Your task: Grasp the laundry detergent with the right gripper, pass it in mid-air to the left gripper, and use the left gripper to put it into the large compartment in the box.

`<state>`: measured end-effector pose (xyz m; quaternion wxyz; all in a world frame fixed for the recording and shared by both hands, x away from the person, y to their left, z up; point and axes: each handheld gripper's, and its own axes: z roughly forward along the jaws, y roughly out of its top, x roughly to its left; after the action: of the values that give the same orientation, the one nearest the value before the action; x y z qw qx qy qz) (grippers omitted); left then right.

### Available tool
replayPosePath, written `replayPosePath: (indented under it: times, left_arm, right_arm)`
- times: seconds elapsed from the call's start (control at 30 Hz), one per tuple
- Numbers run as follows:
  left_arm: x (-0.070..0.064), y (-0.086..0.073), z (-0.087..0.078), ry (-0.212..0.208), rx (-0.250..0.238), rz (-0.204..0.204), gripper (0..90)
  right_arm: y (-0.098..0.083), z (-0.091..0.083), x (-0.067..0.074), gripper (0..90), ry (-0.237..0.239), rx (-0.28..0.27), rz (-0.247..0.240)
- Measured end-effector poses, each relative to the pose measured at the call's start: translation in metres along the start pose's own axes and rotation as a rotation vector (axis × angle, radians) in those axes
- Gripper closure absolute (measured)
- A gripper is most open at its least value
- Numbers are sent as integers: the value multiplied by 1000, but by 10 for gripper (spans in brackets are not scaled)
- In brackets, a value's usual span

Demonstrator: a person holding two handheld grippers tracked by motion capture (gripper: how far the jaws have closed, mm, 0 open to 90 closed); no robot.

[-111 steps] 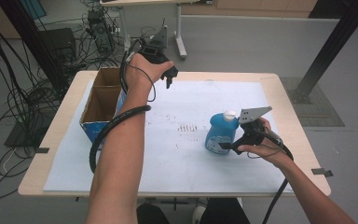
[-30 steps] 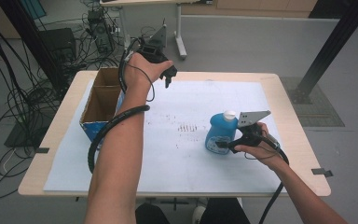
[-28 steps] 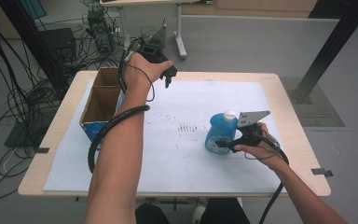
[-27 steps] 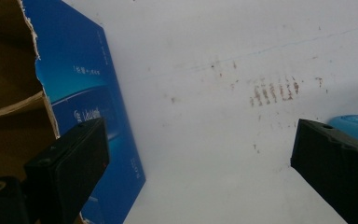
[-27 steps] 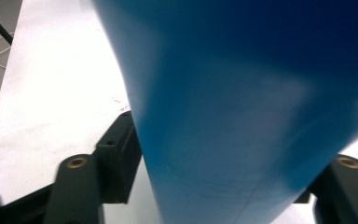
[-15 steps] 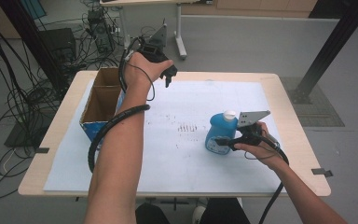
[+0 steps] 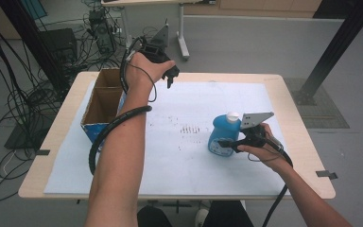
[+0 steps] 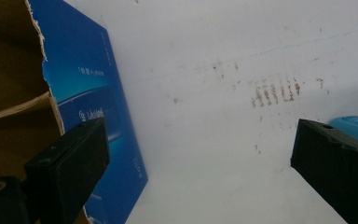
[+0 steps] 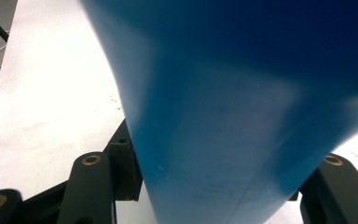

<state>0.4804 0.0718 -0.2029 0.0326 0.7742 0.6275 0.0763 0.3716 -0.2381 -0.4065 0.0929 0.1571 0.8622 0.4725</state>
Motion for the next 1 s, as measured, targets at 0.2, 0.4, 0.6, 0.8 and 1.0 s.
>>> replayPosePath:
  times: [0.2, 0.4, 0.6, 0.8, 1.0]
  left_arm:
    - [0, 0, -1, 4, 0, 1, 49]
    - [1, -1, -2, 12, 2, 3, 49]
    - [1, -1, -2, 13, 1, 1, 49]
    - [0, -1, -4, 16, -3, 2, 49]
    - [2, -1, -6, 16, -5, 3, 49]
  right_arm:
    - [0, 0, 1, 420, -4, 0, -3]
    - [0, 0, 0, 420, -1, -1, 1]
    - [-1, 0, 0, 420, 1, -6, 0]
    - [-1, 0, 0, 421, -3, -6, 1]
    - [-1, 0, 1, 426, -4, -4, 1]
